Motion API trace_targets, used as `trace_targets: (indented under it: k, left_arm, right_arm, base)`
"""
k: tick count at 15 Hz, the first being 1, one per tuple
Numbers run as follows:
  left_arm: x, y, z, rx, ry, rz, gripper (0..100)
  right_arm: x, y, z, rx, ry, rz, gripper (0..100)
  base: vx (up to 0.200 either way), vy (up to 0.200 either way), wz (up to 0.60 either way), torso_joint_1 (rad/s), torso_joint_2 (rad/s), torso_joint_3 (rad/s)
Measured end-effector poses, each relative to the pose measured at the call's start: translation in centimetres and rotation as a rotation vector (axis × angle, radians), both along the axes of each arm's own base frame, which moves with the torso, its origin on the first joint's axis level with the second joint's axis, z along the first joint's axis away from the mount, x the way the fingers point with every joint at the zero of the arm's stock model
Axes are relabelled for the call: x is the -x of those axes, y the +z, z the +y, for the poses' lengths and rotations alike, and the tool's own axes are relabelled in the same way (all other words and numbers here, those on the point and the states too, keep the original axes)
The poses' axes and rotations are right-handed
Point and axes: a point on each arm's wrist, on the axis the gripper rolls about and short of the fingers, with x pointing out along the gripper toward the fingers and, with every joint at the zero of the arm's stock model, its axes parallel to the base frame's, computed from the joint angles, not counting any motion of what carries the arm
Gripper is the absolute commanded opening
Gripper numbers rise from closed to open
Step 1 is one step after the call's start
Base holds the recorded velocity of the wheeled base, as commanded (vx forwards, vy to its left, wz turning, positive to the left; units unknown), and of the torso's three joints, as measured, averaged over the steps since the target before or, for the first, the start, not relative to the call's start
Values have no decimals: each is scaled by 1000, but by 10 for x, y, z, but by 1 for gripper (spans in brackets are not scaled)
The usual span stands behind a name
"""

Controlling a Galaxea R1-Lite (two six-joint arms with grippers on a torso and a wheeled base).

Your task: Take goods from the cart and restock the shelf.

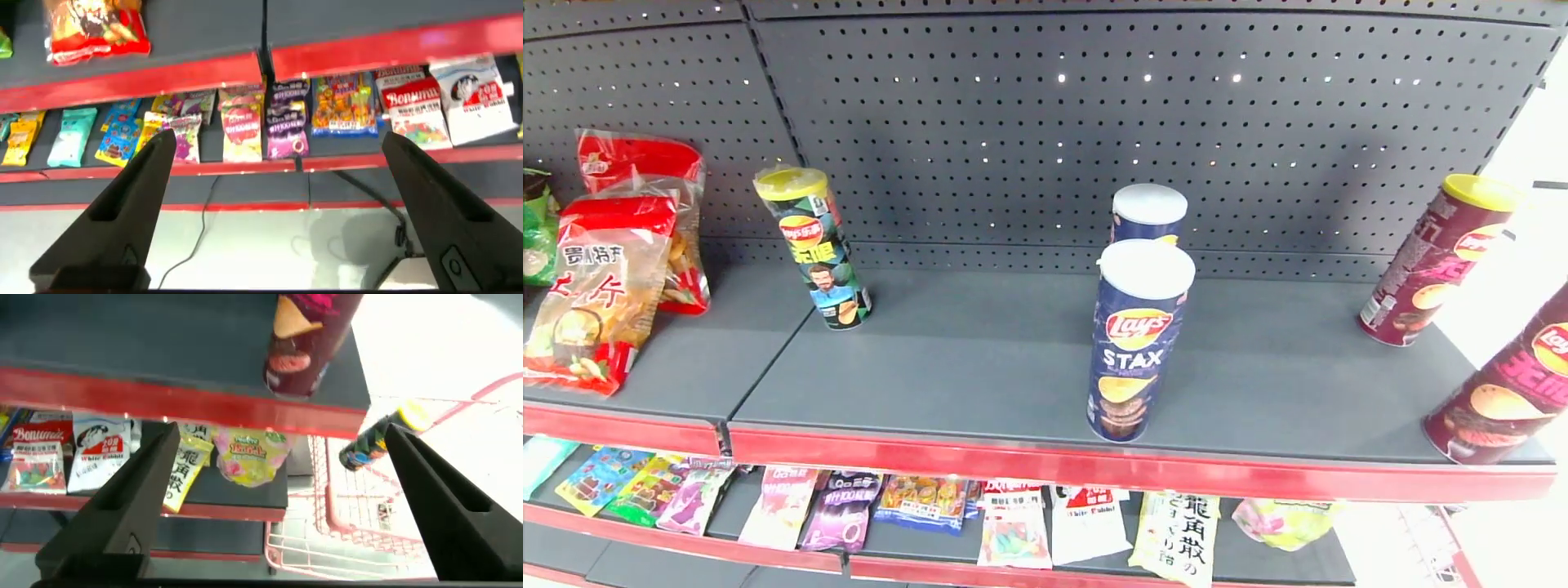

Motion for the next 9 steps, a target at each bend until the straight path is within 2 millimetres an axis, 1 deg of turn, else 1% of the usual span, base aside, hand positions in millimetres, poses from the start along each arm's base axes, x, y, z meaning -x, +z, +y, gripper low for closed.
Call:
trace_targets:
  k: [3, 9]
  left_arm:
    - [4, -3, 1, -2, -2, -15, 100]
    - [9, -6, 2, -9, -7, -37, 100]
  right_arm:
    - [4, -1, 0, 2, 1, -15, 100]
    - [6, 0, 0, 15, 3, -30, 100]
  base:
    - [-200, 0, 0, 2, -1, 2]
    - [0, 0, 0, 0, 0, 0]
